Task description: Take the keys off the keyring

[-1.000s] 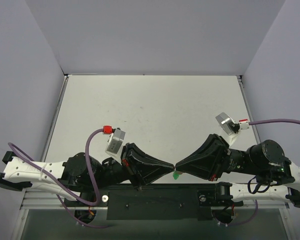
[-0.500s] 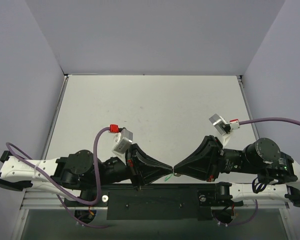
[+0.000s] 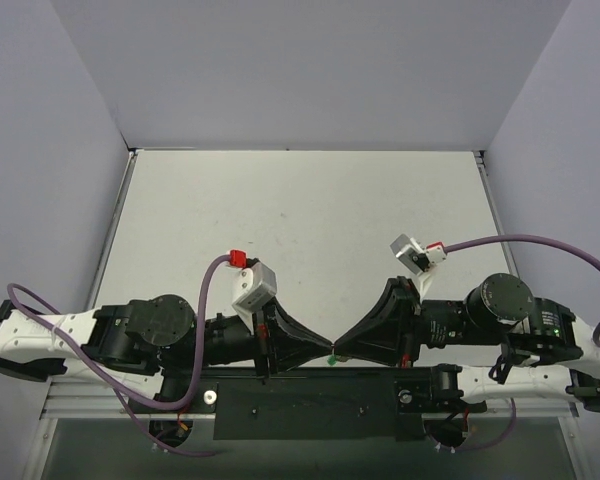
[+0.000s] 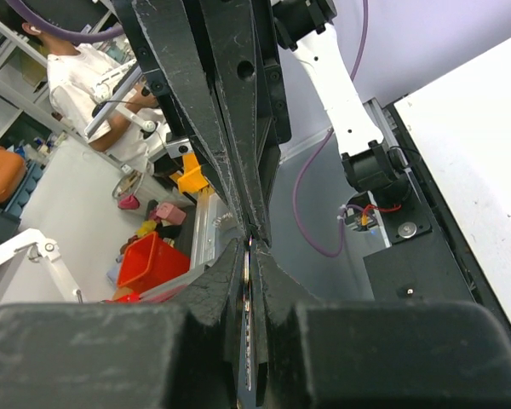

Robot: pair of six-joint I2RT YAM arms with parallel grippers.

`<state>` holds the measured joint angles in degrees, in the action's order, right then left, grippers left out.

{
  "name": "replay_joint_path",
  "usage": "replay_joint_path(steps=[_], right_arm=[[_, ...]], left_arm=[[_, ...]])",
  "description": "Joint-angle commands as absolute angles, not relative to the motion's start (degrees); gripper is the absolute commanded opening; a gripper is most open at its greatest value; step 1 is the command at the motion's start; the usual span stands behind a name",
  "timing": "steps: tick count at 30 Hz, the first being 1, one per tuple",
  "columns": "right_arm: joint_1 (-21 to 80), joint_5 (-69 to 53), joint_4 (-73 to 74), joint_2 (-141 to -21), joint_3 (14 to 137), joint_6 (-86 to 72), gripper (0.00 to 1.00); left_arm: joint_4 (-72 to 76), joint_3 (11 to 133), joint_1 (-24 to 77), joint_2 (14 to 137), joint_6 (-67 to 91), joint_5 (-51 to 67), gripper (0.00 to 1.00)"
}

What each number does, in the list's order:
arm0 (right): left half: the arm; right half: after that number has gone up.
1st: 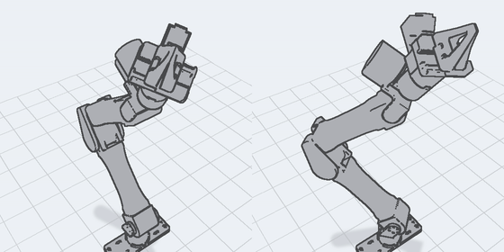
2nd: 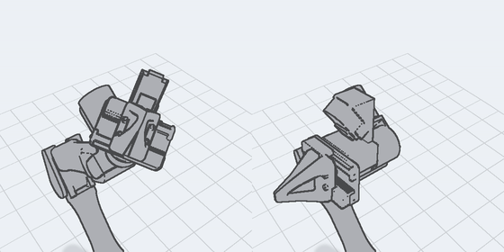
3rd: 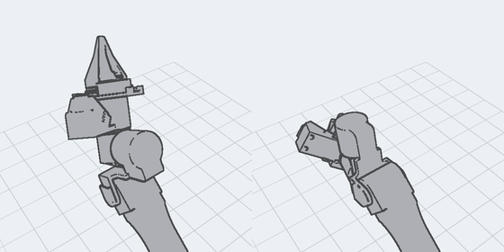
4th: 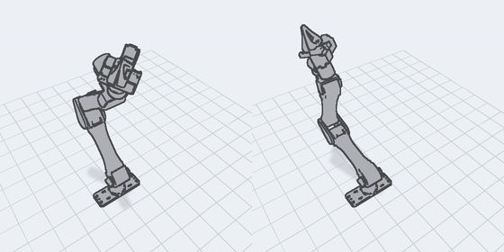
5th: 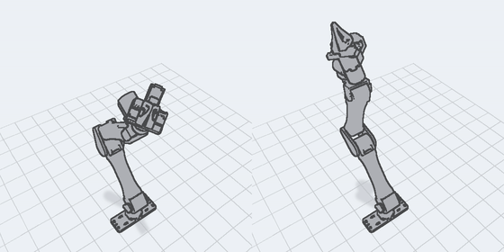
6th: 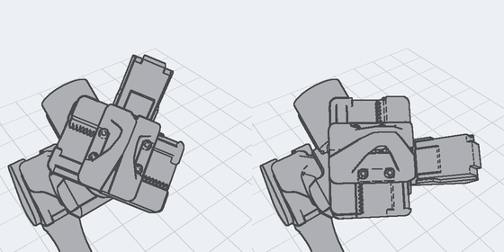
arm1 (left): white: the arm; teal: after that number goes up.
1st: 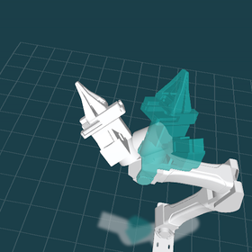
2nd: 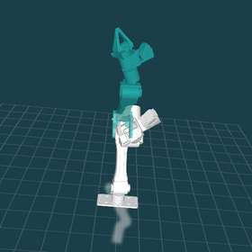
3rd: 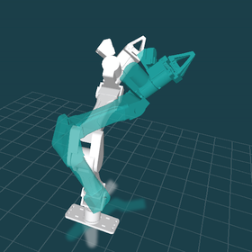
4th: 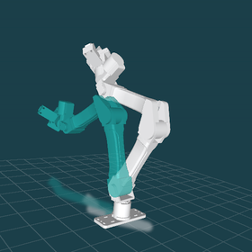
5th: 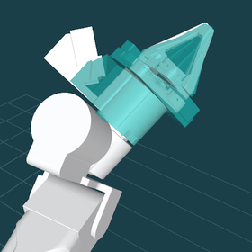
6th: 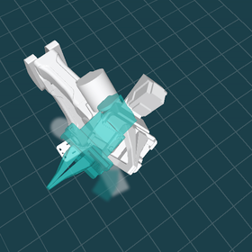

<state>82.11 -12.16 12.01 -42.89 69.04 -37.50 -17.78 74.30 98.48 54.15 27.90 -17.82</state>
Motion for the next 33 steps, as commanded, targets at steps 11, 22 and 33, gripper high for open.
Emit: replay_joint_path(steps=[11, 22, 33], right_arm=[[84.19, -16.87, 12.3, -48.69, 71.72, -36.83, 0.0], [86.22, -16.79, 15.29, -51.59, 73.65, -35.33, 0.0], [86.75, -16.53, 15.29, -52.91, 73.13, -34.98, 0.0]], left_arm=[[-27.77, 84.54, 98.61, 57.92, 22.42, -12.22, 0.0], [-38.49, 92.45, 98.53, 62.05, 19.78, -8.88, 0.0], [-45.71, 98.0, 98.53, 66.45, 18.54, -10.1, 0.0]])
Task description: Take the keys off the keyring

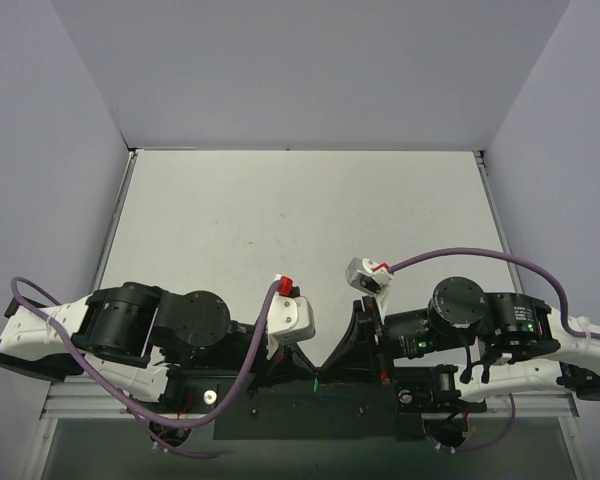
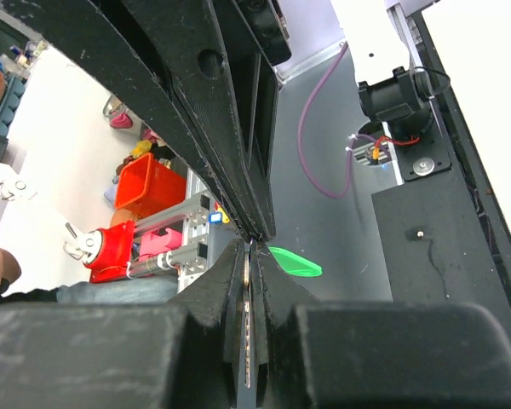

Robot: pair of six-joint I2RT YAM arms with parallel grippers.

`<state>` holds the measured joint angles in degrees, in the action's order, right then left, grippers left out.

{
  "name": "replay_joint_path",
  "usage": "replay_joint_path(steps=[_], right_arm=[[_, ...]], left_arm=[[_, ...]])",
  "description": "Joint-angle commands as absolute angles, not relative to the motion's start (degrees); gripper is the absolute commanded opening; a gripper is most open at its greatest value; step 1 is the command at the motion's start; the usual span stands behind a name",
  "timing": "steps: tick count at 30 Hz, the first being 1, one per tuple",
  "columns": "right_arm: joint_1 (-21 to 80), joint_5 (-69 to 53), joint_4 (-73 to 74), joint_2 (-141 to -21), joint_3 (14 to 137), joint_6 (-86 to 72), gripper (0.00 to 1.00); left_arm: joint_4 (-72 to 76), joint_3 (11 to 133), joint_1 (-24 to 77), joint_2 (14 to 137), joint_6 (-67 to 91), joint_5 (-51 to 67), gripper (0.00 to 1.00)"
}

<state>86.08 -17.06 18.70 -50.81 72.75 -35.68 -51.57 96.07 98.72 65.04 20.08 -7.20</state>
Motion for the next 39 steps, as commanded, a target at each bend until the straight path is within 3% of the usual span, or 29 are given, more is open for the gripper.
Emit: replay_joint_path(steps=[1, 3, 6, 9, 11, 17, 23, 30, 39], right_arm=[[86.75, -16.09, 15.29, -52.39, 72.78, -34.98, 0.0], [86.84, -15.38, 15.21, -51.6, 72.16, -35.16, 0.0], [86.84, -14.16, 15.21, -49.93, 70.93, -35.33, 0.0], [86.84, -12.48, 15.12, -47.56, 69.88, -35.07, 0.0], [86.84, -9.68, 15.03, -46.07, 69.17, -34.72, 0.0], [86.84, -3.34, 12.58, -41.75, 66.8, -34.63, 0.0], [86.84, -1.06, 9.14, -38.85, 65.13, -34.63, 0.0], [86.84, -1.93, 4.05, -38.41, 64.69, -34.45, 0.0], [86.84, -2.81, 1.85, -38.41, 65.21, -34.28, 0.0]], left_arm=[[-45.36, 97.65, 98.44, 66.18, 18.63, -10.54, 0.0], [-44.47, 96.51, 98.53, 65.31, 18.81, -11.77, 0.1], [-44.12, 95.89, 98.53, 63.73, 19.07, -13.62, 0.36], [-42.29, 94.75, 98.53, 61.88, 19.25, -15.64, 0.52], [-39.92, 92.91, 98.53, 58.9, 19.6, -16.78, 0.58], [-28.77, 83.61, 98.53, 50.82, 20.39, -19.16, 0.65], [-15.14, 72.79, 98.53, 44.83, 21.88, -18.29, 0.66], [-4.76, 66.89, 98.53, 45.17, 23.9, -16.53, 0.66], [-2.37, 67.85, 98.61, 49.83, 23.91, -16.17, 0.76]])
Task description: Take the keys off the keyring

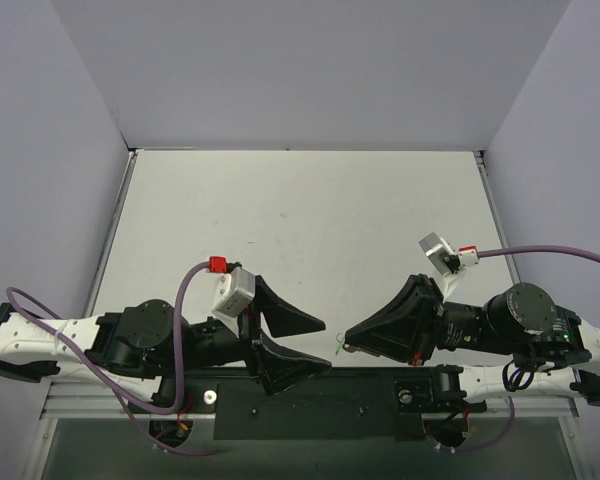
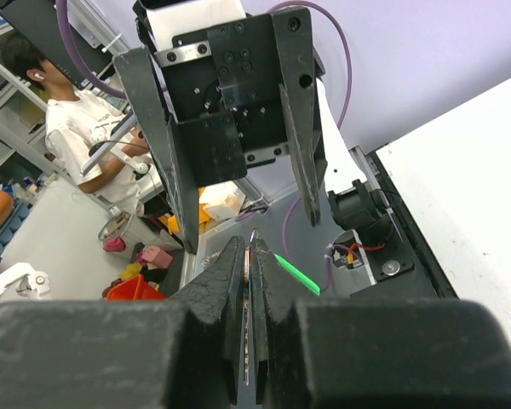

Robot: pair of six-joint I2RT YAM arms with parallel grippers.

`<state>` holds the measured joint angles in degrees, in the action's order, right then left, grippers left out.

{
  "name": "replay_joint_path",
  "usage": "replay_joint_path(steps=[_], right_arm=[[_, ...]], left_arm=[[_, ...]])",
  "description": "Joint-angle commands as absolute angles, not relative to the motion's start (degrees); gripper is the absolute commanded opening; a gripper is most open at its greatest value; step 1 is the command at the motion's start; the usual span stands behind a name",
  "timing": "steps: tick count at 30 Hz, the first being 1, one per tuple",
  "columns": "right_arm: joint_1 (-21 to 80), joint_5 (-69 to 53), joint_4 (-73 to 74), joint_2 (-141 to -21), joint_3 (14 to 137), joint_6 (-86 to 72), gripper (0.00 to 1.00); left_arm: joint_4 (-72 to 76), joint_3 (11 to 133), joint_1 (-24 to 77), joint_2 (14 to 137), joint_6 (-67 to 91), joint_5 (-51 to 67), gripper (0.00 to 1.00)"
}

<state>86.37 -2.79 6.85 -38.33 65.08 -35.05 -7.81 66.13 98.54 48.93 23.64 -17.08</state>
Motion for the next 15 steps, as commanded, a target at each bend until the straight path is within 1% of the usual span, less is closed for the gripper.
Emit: replay_joint_path(steps=[1, 2, 3, 7, 15], right_arm=[[86.84, -2.9, 1.85, -38.41, 65.21, -34.28, 0.0], [86.84, -2.81, 1.85, -38.5, 65.21, -34.28, 0.0], [86.84, -2.81, 1.76, -38.41, 65.13, -34.28, 0.0], [86.84, -3.08, 1.49, -38.15, 64.86, -34.37, 0.0], [86.84, -3.52, 1.23, -38.32, 64.86, -34.28, 0.0]], left_arm=[[-2.03, 67.94, 98.61, 50.36, 23.82, -16.35, 0.76], [-1.93, 68.03, 98.61, 50.54, 23.64, -16.43, 0.76], [-1.93, 68.2, 98.61, 51.06, 23.56, -16.44, 0.73], [-1.84, 69.08, 98.61, 52.64, 23.2, -16.61, 0.65], [-0.88, 69.26, 98.61, 53.44, 22.59, -17.4, 0.59]])
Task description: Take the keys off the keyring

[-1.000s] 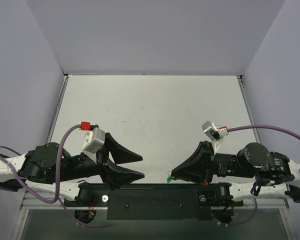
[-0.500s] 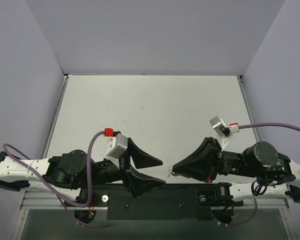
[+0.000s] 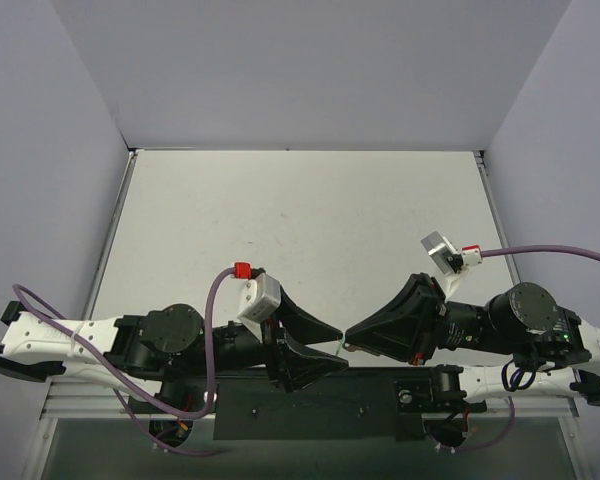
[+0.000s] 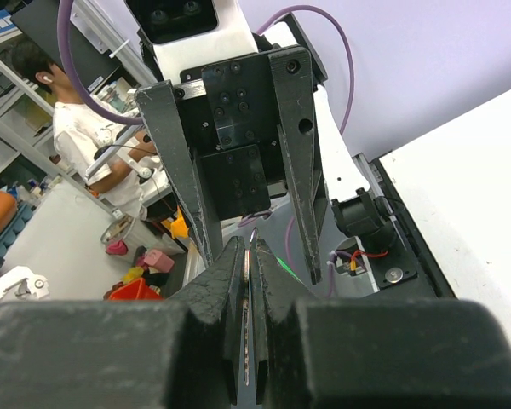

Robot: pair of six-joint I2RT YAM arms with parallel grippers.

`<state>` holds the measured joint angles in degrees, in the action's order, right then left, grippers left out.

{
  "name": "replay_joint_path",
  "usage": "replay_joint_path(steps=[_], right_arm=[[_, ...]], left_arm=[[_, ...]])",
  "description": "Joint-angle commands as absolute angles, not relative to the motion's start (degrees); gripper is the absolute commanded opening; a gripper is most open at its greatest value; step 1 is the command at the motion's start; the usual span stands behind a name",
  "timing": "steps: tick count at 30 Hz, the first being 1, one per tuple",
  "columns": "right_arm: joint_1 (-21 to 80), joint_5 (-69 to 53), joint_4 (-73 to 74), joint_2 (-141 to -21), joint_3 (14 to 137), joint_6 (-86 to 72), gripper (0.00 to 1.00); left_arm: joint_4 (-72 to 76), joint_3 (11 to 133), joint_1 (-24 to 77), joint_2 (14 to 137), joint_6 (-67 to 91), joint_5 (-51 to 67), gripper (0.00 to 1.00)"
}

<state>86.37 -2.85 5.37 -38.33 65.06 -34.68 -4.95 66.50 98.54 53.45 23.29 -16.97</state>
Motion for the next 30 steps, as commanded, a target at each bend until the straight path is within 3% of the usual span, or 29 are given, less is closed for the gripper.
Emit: replay_joint_path(steps=[1, 9, 15, 19, 20, 21, 22, 30], right_arm=[[86.84, -3.69, 1.23, -38.32, 64.86, -34.28, 0.0], [86.84, -3.87, 1.23, -38.41, 64.69, -34.36, 0.0], [86.84, -4.04, 1.32, -38.23, 64.6, -34.45, 0.0], [86.84, -4.04, 1.41, -37.97, 64.42, -34.54, 0.0], [86.75, -4.04, 1.41, -37.88, 64.42, -34.54, 0.0], [86.84, -3.87, 1.41, -37.97, 64.34, -34.63, 0.0], [86.84, -3.87, 1.41, -37.88, 64.34, -34.63, 0.0], [86.84, -0.54, 2.19, -36.74, 64.07, -34.72, 0.0]], left_arm=[[-0.88, 69.34, 98.61, 53.44, 22.5, -17.66, 0.59], [1.85, 69.78, 98.61, 54.05, 21.89, -17.75, 0.56], [1.58, 70.75, 98.53, 55.02, 21.88, -17.49, 0.43], [1.58, 70.93, 98.61, 55.63, 21.88, -17.49, 0.29], [1.5, 70.93, 98.61, 55.63, 21.8, -17.66, 0.18], [1.49, 71.01, 98.61, 55.63, 21.97, -17.75, 0.14], [1.23, 71.36, 98.53, 55.72, 21.97, -17.93, 0.02], [1.14, 71.37, 98.61, 55.99, 22.67, -17.75, 0.0]])
